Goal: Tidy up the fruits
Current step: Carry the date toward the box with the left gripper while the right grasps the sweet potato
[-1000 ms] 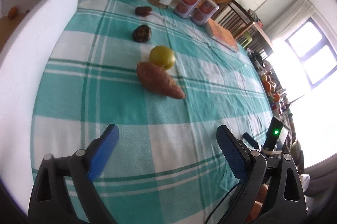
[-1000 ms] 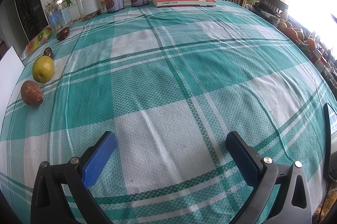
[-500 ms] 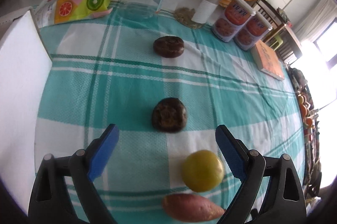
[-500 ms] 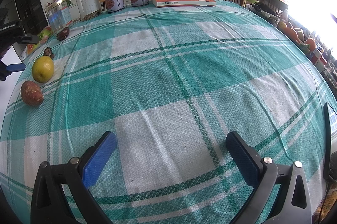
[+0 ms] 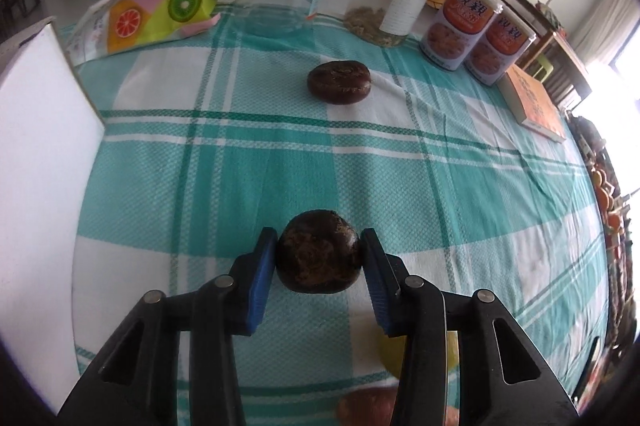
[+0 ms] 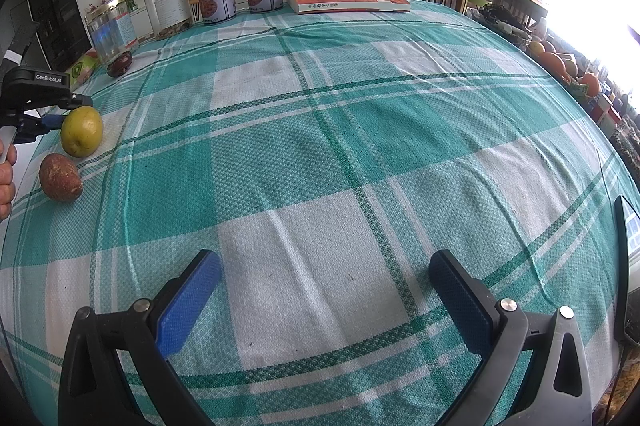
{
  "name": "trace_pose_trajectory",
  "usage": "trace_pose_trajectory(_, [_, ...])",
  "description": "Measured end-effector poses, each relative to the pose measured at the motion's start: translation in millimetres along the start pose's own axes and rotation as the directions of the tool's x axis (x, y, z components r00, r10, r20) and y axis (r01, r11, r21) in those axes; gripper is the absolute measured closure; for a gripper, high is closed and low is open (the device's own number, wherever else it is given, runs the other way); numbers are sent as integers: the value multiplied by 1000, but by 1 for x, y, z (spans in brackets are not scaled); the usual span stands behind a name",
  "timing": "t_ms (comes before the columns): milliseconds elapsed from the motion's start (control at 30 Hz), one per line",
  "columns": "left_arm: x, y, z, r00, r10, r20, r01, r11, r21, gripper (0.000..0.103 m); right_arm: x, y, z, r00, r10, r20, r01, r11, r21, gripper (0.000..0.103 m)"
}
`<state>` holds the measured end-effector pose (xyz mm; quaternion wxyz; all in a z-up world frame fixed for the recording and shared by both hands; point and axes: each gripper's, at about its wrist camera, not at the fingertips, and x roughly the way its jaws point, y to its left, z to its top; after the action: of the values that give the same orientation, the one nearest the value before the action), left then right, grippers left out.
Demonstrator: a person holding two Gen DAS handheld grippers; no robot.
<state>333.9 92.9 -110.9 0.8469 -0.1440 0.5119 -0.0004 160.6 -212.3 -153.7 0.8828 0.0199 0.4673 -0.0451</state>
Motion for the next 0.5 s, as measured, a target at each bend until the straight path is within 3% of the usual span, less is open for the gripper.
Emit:
trace_pose_trajectory(100, [-40, 3, -15, 999, -27, 19, 27, 1000, -6, 59, 2, 1, 6, 1000, 26, -8, -26, 1000, -4, 0])
trace_pose_trajectory(133, [-59, 4, -23, 998, -47, 35, 48, 999, -13, 59, 1, 3, 10, 996, 92, 11, -93, 996, 14, 0])
trace_pose_trajectory(200, [-93, 8, -41, 993, -93, 74, 96, 995, -37, 59, -5, 14, 17, 944, 329, 35, -329, 944, 15, 1])
trace_pose_trajectory(333, [-142, 19, -96, 968, -224, 118, 237, 964, -119, 59, -22, 85, 40, 855, 517, -33, -514, 839, -179, 1])
trace_pose_trajectory(367, [-149, 20, -109, 961, -251, 114, 265, 955, -129, 59, -25, 104, 46, 843, 533, -65, -532, 813, -237, 1])
trace_pose_trajectory(500, [-168, 22, -147, 953, -291, 80, 299, 947, -116, 59, -16, 165, 60, 852, 497, -165, -521, 767, -374, 17])
